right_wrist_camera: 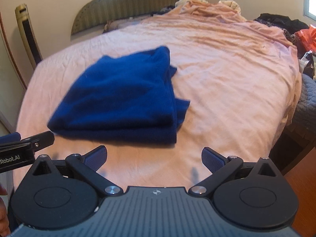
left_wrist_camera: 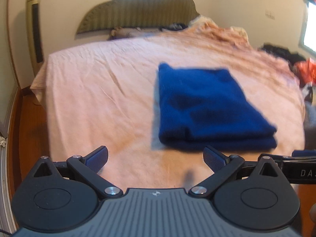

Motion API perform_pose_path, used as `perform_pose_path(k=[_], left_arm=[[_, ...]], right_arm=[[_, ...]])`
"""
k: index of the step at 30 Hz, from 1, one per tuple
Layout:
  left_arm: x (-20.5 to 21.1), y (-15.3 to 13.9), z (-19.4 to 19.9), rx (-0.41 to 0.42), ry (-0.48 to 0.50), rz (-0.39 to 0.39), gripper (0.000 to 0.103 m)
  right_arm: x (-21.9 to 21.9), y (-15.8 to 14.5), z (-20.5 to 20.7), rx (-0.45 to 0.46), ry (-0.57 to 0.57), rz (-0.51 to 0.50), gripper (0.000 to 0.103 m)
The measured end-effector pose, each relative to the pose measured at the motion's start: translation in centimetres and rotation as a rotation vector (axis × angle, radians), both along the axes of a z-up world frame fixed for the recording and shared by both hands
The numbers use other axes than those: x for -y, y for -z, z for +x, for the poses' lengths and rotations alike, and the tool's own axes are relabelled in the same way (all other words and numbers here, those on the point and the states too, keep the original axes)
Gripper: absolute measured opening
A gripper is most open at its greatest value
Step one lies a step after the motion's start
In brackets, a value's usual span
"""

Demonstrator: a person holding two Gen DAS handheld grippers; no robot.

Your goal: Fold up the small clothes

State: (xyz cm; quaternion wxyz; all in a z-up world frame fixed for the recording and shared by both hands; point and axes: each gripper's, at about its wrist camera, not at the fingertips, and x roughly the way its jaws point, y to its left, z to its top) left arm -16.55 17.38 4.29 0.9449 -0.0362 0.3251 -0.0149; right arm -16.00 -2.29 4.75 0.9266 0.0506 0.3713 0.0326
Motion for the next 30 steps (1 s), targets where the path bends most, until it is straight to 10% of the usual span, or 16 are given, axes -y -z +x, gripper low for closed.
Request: perform_pose_path(k=[30], left_arm=[[-0.4, -2.5, -1.4, 0.038, 0.031, -0.055, 0.103]], right_arm=[[-0.4, -2.4, -0.5, 0.035, -0.016, -0.023, 0.103]])
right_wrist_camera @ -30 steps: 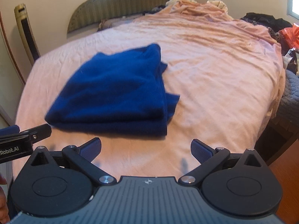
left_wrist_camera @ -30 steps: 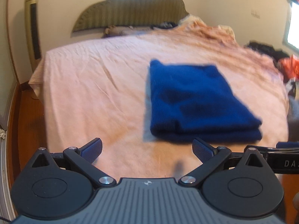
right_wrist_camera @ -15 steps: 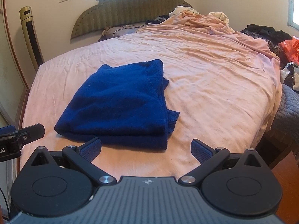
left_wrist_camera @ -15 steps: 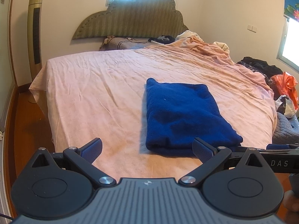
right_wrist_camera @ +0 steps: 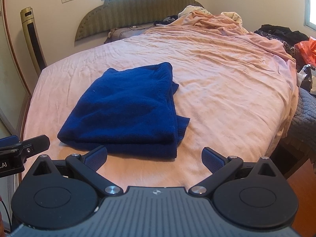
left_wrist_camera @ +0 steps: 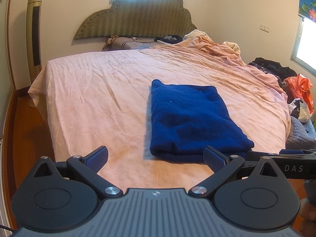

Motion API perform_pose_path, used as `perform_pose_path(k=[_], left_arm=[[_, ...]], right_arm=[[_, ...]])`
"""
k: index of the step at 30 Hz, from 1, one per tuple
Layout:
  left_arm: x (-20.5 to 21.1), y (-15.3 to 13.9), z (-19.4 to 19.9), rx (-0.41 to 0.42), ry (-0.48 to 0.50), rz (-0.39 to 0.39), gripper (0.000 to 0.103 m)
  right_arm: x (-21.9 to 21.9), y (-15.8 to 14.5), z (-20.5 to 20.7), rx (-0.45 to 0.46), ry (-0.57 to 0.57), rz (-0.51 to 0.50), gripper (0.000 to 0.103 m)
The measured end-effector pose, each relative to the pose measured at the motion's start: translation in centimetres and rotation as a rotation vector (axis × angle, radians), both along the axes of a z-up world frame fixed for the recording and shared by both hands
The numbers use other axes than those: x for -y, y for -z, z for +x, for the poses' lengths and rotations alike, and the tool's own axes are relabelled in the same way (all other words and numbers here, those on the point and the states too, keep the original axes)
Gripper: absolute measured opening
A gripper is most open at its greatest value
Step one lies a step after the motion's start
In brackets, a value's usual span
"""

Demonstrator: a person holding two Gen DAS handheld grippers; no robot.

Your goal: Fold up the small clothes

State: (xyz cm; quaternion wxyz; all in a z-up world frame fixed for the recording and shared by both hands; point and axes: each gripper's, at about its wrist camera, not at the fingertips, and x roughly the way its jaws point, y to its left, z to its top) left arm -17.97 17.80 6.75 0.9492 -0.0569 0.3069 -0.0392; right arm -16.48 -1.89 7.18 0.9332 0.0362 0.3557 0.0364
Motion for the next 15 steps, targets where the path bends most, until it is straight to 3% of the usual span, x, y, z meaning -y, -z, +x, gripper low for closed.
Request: perform_pose_path(k=[15], left_arm=[[0.3, 0.3, -0.1, -0.009, 0.013, -0.001, 0.103]], right_arm=[[-0.5, -0.3, -1.0, 0.072, -0.038, 0.007, 0.103]])
